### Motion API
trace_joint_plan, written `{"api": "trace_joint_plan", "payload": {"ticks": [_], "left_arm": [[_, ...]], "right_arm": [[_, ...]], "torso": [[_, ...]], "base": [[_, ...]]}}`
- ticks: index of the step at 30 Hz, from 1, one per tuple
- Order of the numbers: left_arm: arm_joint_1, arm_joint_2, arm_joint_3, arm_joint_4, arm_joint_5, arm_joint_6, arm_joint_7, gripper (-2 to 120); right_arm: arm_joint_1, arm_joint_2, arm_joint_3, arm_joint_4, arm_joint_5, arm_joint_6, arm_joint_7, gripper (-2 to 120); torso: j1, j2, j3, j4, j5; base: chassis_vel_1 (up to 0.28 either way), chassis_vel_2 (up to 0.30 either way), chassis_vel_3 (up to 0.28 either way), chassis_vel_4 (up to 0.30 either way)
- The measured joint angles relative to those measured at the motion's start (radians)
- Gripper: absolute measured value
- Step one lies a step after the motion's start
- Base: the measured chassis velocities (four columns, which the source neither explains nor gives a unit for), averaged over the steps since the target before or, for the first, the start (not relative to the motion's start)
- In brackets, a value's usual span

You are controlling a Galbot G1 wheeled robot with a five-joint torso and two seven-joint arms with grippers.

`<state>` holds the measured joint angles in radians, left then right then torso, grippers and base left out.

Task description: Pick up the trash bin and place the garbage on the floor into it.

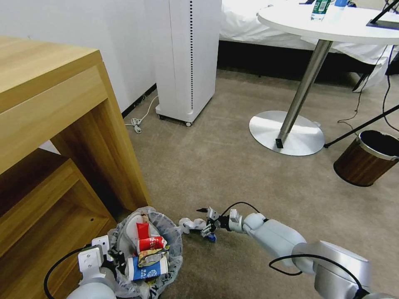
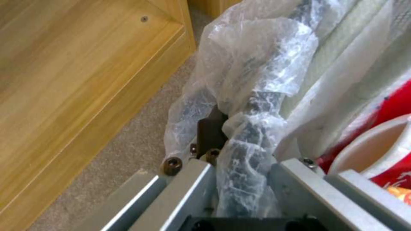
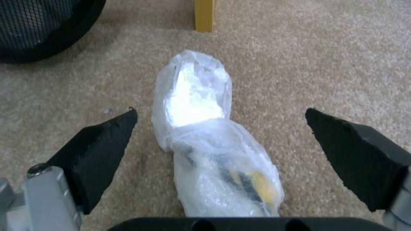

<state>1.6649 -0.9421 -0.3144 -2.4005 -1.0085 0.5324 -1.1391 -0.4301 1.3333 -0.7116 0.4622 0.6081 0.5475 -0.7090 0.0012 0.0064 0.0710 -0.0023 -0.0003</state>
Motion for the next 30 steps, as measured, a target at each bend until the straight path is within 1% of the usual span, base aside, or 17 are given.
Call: {"api": "trace_joint_plan", "payload": {"ticks": [8,11,30], "left_arm": [[-0.005,-0.002,0.008,0.007,0.002,-0.003,0.002,0],[-0.012,0.002,0.009,0.009,0.000,-0.004,0.006,0],[-0.034,0.011,0.024,0.028,-0.002,-0.004,0.009,0]], "right_arm": [[-0.006,0.027,0.030,-0.070,-0.045,0.016,0.015,100],[-0.008,0.049,0.056,-0.120,-0.073,0.031,0.018,100],[-0.016,0.090,0.076,-0.181,-0.081,0.038,0.014,100]], "torso": [[0.000,0.000,0.000,0.0000,0.0002],[0.000,0.000,0.000,0.0000,0.0002],[0.000,0.000,0.000,0.0000,0.0002]], "base": [[0.000,0.000,0.000,0.000],[0.000,0.000,0.000,0.000],[0.000,0.000,0.000,0.000]]}}
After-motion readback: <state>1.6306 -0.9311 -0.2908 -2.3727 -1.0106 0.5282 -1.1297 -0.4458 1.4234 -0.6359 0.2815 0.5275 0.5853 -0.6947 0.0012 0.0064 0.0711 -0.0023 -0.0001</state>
